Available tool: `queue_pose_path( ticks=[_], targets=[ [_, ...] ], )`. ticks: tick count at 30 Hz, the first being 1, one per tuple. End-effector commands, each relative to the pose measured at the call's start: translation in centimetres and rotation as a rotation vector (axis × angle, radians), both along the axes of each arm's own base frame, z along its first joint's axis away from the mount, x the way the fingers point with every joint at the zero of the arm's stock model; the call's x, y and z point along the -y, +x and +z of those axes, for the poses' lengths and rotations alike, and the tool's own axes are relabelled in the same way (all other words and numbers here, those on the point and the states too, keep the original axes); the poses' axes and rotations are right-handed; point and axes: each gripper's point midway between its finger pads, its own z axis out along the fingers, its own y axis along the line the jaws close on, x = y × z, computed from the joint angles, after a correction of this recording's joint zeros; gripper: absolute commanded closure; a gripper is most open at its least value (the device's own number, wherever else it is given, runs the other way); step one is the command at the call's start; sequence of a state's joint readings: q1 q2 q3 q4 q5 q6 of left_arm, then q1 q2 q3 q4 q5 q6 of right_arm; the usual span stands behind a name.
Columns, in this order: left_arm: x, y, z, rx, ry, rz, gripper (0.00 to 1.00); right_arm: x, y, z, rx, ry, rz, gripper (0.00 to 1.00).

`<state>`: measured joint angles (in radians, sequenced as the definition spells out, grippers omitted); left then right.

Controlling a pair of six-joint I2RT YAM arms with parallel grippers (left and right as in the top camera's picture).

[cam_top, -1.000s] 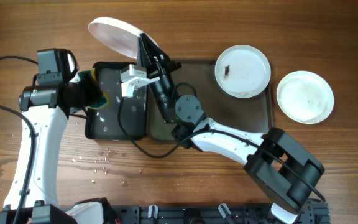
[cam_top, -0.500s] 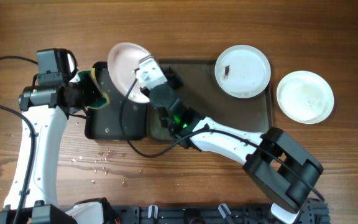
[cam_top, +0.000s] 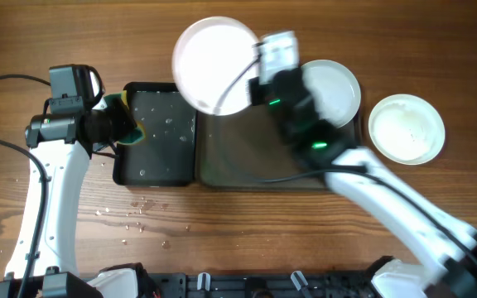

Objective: Clean dirty plates on tray and stack at the side
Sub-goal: 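Carry the plate right and stack it on the cleaned plate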

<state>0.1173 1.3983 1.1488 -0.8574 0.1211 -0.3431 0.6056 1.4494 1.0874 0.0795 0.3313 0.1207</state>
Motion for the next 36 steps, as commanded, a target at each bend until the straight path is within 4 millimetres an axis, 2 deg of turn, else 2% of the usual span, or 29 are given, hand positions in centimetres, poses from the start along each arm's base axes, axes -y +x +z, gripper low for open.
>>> queue_pose_path(
  ticks=[1, 4, 8, 11, 13, 15, 17, 21, 23, 26, 28, 32, 35, 36],
  targets=[
    [0.1, -0.1, 0.1, 0.008, -0.008, 0.0, 0.96, 4.3, -1.1, 2.1, -0.076, 0.123, 0.04, 0.96],
    [0.1, -0.1, 0.2, 0.008, -0.008, 0.0, 0.96, 12.7, -1.3, 0.2, -0.19, 0.093, -0.149, 0.96],
    [0.1, -0.1, 0.2, 0.008, -0.008, 0.0, 0.96, 23.5, -2.9, -4.7, -0.397, 0.074, -0.428, 0.96],
    [0.1, -0.1, 0.2, 0.008, -0.008, 0.0, 0.96, 30.2, -4.8, -7.5, -0.504, 0.219, -0.676, 0.96],
    [0.1, -0.1, 0.2, 0.008, -0.008, 0.0, 0.96, 33.9, -5.9, -9.1, -0.547, 0.321, -0.826, 0.96],
    [0.1, -0.1, 0.2, 0.009, -0.008, 0.0, 0.96, 36.7, -7.2, -11.1, -0.603, 0.375, -0.934, 0.96],
    [0.1, -0.1, 0.2, 0.009, -0.008, 0.0, 0.96, 38.1, -8.1, -13.5, -0.669, 0.383, -0.985, 0.96],
    [0.1, 0.0, 0.2, 0.013, -0.007, 0.0, 0.96, 38.7, -9.6, -19.1, -0.808, 0.374, -1.034, 0.96],
    [0.1, 0.1, 0.3, 0.017, -0.007, 0.0, 0.96, 39.6, -10.2, -21.2, -0.832, 0.332, -1.085, 0.96],
    [0.0, 0.2, 0.3, 0.02, -0.007, 0.0, 0.96, 41.0, -11.0, -22.7, -0.84, 0.276, -1.18, 0.96],
    [0.0, 0.2, 0.3, 0.021, -0.007, 0.0, 0.96, 41.2, -11.1, -23.1, -0.85, 0.266, -1.188, 0.96],
    [0.0, 0.2, 0.3, 0.021, -0.007, 0.0, 0.96, 41.8, -11.4, -22.9, -0.84, 0.234, -1.22, 0.96],
    [0.0, 0.2, 0.3, 0.02, -0.007, 0.0, 0.96, 41.4, -11.2, -23.0, -0.846, 0.243, -1.194, 0.95],
    [0.0, 0.2, 0.3, 0.02, -0.007, 0.001, 0.96, 41.0, -10.9, -23.2, -0.854, 0.261, -1.164, 0.88]
  ],
)
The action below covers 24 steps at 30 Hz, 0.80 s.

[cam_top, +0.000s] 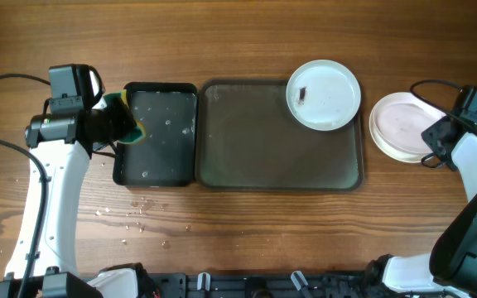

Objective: Clean dirty plates on tray and stack at the side
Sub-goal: 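Carry the plate right and stack it on the cleaned plate, then move the right gripper to the upper-right smeared plate rim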

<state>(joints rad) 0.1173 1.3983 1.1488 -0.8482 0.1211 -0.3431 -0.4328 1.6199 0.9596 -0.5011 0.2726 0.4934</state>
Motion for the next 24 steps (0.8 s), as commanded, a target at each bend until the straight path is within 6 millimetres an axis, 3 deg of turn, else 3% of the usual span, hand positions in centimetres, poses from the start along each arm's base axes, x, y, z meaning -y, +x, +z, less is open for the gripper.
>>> queue_pose_path(
  ticks=[1, 2, 3, 5, 8, 13, 18, 21, 24],
  targets=[
    [0.1, 0.0, 0.2, 0.011, -0.008, 0.0, 0.96, -1.0, 0.6, -0.9, -0.004, 0.05, 0.073, 0.71],
    [0.1, 0.0, 0.2, 0.011, -0.008, 0.0, 0.96, -2.3, 1.6, -1.0, 0.017, 0.098, 0.186, 0.46],
    [0.1, 0.0, 0.2, 0.011, -0.008, 0.0, 0.96, -3.6, 2.6, -1.0, 0.051, 0.144, 0.283, 0.37],
    [0.1, 0.0, 0.2, 0.011, -0.008, 0.0, 0.96, -5.2, 3.9, -0.7, 0.109, 0.2, 0.365, 0.32],
    [0.1, 0.0, 0.2, 0.011, -0.008, 0.0, 0.96, -6.5, 5.0, -0.3, 0.14, 0.209, 0.454, 0.33],
    [0.0, 0.3, 0.4, 0.026, -0.006, 0.0, 0.96, -12.4, 8.8, 2.0, 0.306, 0.248, 0.809, 0.36],
    [0.0, 0.3, 0.4, 0.029, -0.006, 0.0, 0.96, -16.1, 13.6, 4.9, 0.449, 0.071, 0.988, 0.39],
    [0.0, 0.4, 0.4, 0.03, -0.006, 0.0, 0.96, -17.1, 15.3, 5.0, 0.466, -0.018, 1.012, 0.42],
    [0.0, 0.4, 0.4, 0.03, -0.006, 0.0, 0.96, -18.6, 16.5, 3.9, 0.47, -0.07, 1.102, 0.42]
  ],
)
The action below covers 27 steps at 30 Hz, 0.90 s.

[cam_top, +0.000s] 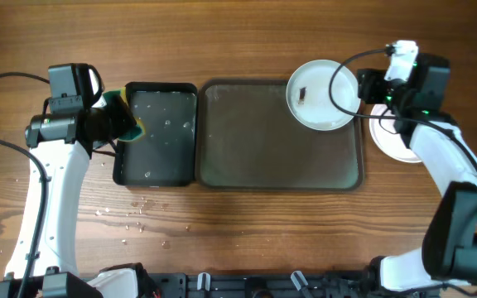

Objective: Clean dirty plates on tray and stack at the side
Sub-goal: 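Move the right gripper to the upper-right smeared plate rim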

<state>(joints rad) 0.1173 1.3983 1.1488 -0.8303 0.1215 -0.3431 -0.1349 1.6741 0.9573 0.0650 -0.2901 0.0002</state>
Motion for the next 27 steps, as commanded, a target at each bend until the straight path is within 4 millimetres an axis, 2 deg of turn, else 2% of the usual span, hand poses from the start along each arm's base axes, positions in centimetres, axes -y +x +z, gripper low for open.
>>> queue_pose_path(
  ticks=[1, 4, 7, 10, 14, 15, 20, 24, 25, 27],
  targets=[
    [0.1, 0.0, 0.2, 0.012, -0.007, 0.0, 0.96, -0.8, 1.1, -2.8, -0.006, -0.093, 0.059, 0.44],
    [0.1, 0.0, 0.2, 0.012, -0.007, 0.001, 0.96, 0.0, 2.4, -5.2, 0.004, -0.145, 0.024, 0.47],
    [0.1, 0.0, 0.2, 0.012, -0.007, 0.0, 0.96, 0.2, 3.0, -6.5, 0.011, -0.153, 0.014, 0.47],
    [0.1, 0.0, 0.2, 0.012, -0.007, 0.001, 0.96, 0.2, 2.7, -7.5, -0.018, -0.149, 0.016, 0.57],
    [0.1, 0.0, 0.2, 0.012, -0.007, 0.0, 0.96, 0.1, 1.8, -8.6, -0.075, -0.144, 0.02, 0.57],
    [0.1, 0.0, 0.2, 0.012, -0.007, 0.0, 0.96, 0.1, 1.6, -8.8, -0.089, -0.142, 0.021, 0.64],
    [0.1, 0.0, 0.2, 0.012, -0.007, 0.0, 0.96, 0.0, 1.1, -9.3, -0.116, -0.136, 0.021, 0.96],
    [0.1, 0.0, 0.2, 0.012, -0.007, 0.0, 0.96, -0.1, 0.6, -9.5, -0.157, -0.065, -0.031, 0.96],
    [0.1, 0.0, 0.2, 0.012, -0.007, 0.0, 0.96, -0.3, 0.4, -9.1, -0.165, -0.02, -0.052, 0.96],
    [0.1, 0.0, 0.2, 0.011, -0.007, 0.0, 0.96, -1.8, -0.5, -7.1, -0.18, 0.089, -0.032, 0.96]
  ],
)
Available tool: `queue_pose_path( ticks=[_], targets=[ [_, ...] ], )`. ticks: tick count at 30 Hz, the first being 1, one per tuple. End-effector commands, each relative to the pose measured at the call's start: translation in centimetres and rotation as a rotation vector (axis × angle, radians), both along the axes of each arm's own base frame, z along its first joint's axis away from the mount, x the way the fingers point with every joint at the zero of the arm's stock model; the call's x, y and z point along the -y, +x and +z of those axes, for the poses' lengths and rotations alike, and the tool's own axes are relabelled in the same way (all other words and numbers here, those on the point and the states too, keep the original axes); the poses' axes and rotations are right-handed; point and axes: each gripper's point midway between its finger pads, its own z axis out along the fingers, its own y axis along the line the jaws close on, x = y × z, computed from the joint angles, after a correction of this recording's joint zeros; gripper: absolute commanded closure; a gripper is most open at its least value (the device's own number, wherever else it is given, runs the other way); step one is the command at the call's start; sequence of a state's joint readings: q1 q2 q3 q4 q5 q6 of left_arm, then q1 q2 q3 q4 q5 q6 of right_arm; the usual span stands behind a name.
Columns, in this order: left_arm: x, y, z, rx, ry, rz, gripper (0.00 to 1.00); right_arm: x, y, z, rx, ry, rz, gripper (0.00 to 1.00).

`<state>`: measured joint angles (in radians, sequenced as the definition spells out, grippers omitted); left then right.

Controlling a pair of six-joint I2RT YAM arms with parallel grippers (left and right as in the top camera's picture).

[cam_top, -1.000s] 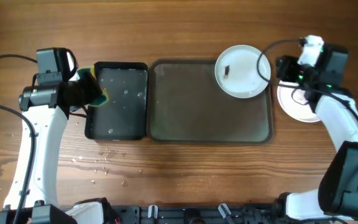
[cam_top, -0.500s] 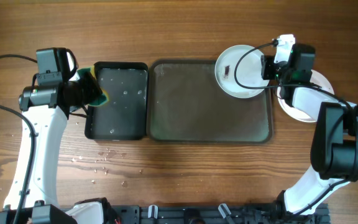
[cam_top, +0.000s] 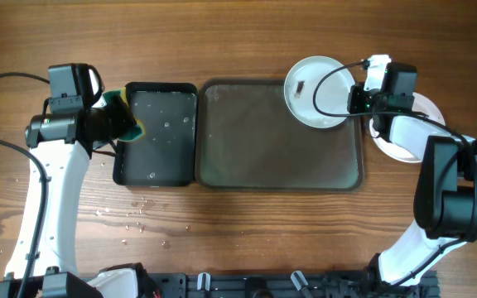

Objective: Clean dirty plates on tray and stack at the side
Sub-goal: 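Move the right gripper to the upper-right smeared plate rim, then drag the smeared plate left to the tray center with right gripper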

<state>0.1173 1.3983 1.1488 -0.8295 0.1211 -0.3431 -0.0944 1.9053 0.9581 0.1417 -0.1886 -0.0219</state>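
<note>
A white dirty plate (cam_top: 315,93) with a dark smear lies at the back right corner of the brown tray (cam_top: 263,165). My right gripper (cam_top: 357,100) is at the plate's right rim, its fingers hidden under the wrist. Right of the tray sits the stack of clean white plates (cam_top: 411,147), partly covered by the right arm. At the left edge of the black water tray (cam_top: 157,136), my left gripper (cam_top: 116,122) is shut on a yellow-green sponge (cam_top: 127,121).
Water drops dot the wooden table (cam_top: 222,41) in front of the black tray. A black rail runs along the table's front edge. The right arm's cable loops over the dirty plate.
My right gripper has moved left and down from beside the stack to the dirty plate's right rim. The plate has shifted slightly left. The left arm and sponge have not moved.
First my right arm reached across the tray, holding a white plate up near the black tray. Then that plate lay on the stack at the right with the gripper beside it. After that the gripper was near the remaining dirty plate, and now it is at its rim.
</note>
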Motion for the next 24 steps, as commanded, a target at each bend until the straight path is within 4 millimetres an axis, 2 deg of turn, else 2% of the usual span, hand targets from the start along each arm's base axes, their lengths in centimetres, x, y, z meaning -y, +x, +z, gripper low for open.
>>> queue_pose_path(
  ticks=[1, 3, 7, 11, 14, 16, 18, 21, 24],
  targets=[
    [0.1, -0.1, 0.2, 0.011, -0.007, 0.0, 0.96, -2.1, -1.3, 2.7, -0.03, 0.181, -0.023, 0.96],
    [0.1, -0.1, 0.2, 0.011, -0.008, 0.0, 0.96, -3.1, -3.5, 5.0, -0.097, 0.296, -0.072, 0.96],
    [0.1, -0.1, 0.2, 0.011, -0.007, 0.0, 0.96, -4.6, -7.1, 7.1, -0.192, 0.337, -0.099, 0.96],
    [0.1, -0.1, 0.2, 0.011, -0.008, 0.0, 0.96, -7.2, -10.0, 6.1, -0.329, 0.354, -0.093, 0.96],
    [0.1, -0.1, 0.1, 0.007, -0.008, 0.0, 0.96, -9.1, -11.3, 4.5, -0.395, 0.279, -0.076, 0.96],
    [0.1, -0.2, 0.1, 0.003, -0.009, 0.0, 0.96, -9.1, -11.4, 3.9, -0.388, 0.178, -0.109, 0.95],
    [0.1, -0.2, 0.1, 0.004, -0.008, 0.0, 0.96, -9.0, -10.6, 4.2, -0.331, 0.094, -0.097, 0.83],
    [0.1, -0.2, 0.1, 0.004, -0.009, 0.0, 0.96, -9.0, -9.6, 5.7, -0.298, 0.066, -0.042, 0.73],
    [0.1, -0.2, 0.1, 0.004, -0.009, 0.0, 0.96, -7.6, -8.6, 7.6, -0.291, 0.073, -0.08, 0.7]
  ],
)
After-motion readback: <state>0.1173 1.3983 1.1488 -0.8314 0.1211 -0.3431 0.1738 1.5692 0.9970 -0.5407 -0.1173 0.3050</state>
